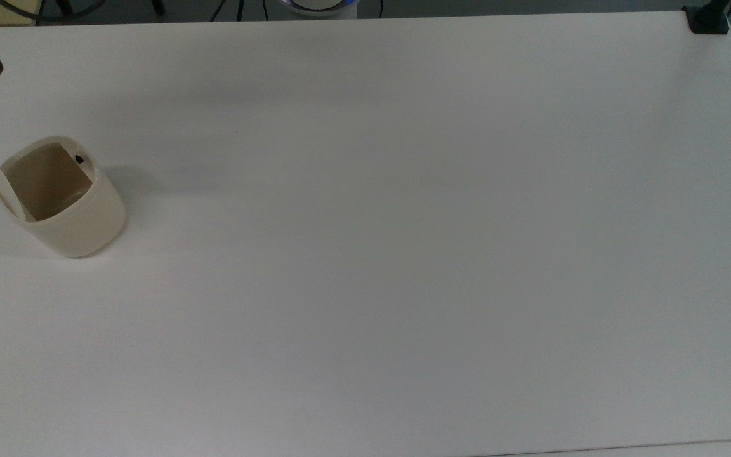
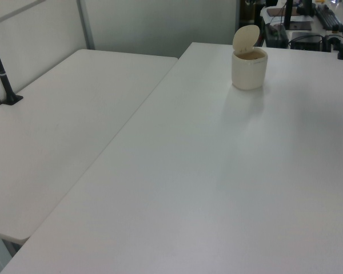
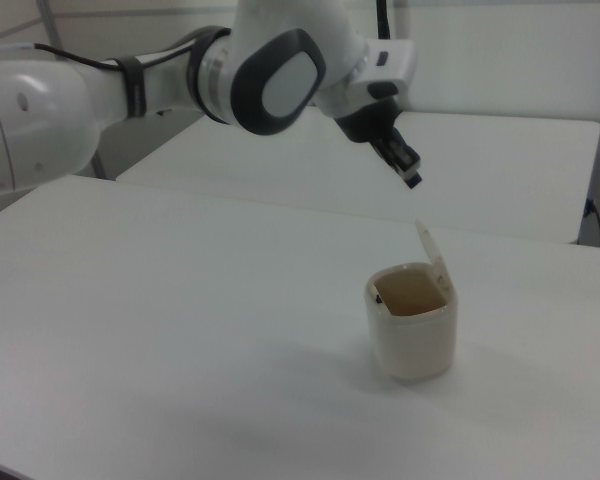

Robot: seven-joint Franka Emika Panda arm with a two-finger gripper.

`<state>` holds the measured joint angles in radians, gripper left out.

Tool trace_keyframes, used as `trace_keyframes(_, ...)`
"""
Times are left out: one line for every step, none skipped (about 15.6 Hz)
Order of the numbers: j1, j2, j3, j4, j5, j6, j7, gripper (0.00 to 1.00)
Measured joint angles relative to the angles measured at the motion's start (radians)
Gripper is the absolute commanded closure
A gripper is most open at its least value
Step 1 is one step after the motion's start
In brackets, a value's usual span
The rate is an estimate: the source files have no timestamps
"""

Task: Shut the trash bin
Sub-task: 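Move the closed gripper over to the open lid of the cream bin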

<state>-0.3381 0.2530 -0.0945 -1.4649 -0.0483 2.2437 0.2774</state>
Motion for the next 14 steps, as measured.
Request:
trace_keyframes(-0.012,0.011,0.0,0.0,0.0,0.02,0.003,1.0)
trace_keyframes(-0.022,0.021,0.0,0.0,0.0,0.04,0.005,1.0)
trace_keyframes(-0.031,0.034,0.0,0.0,0.0,0.058,0.006,1.0)
trace_keyframes(-0.037,0.048,0.0,0.0,0.0,0.07,0.006,1.0)
trace_keyframes(-0.04,0.062,0.0,0.0,0.0,0.078,0.006,1.0)
trace_keyframes(-0.041,0.076,0.0,0.0,-0.001,0.085,0.006,1.0)
trace_keyframes(-0.041,0.089,0.0,0.0,-0.001,0.087,0.006,1.0)
trace_keyframes(-0.04,0.099,0.0,0.001,-0.001,0.088,0.006,1.0)
trace_keyframes(-0.04,0.106,0.0,0.001,-0.001,0.088,0.006,1.0)
trace_keyframes(-0.04,0.111,0.0,0.001,-0.001,0.088,0.006,1.0)
trace_keyframes(-0.039,0.112,0.0,0.001,-0.001,0.088,0.006,1.0)
trace_keyframes(-0.038,0.112,0.001,0.001,-0.001,0.088,0.006,1.0)
trace_keyframes(-0.037,0.112,0.001,0.001,-0.001,0.088,0.006,1.0)
trace_keyframes(-0.036,0.112,0.002,0.001,-0.001,0.088,0.006,1.0)
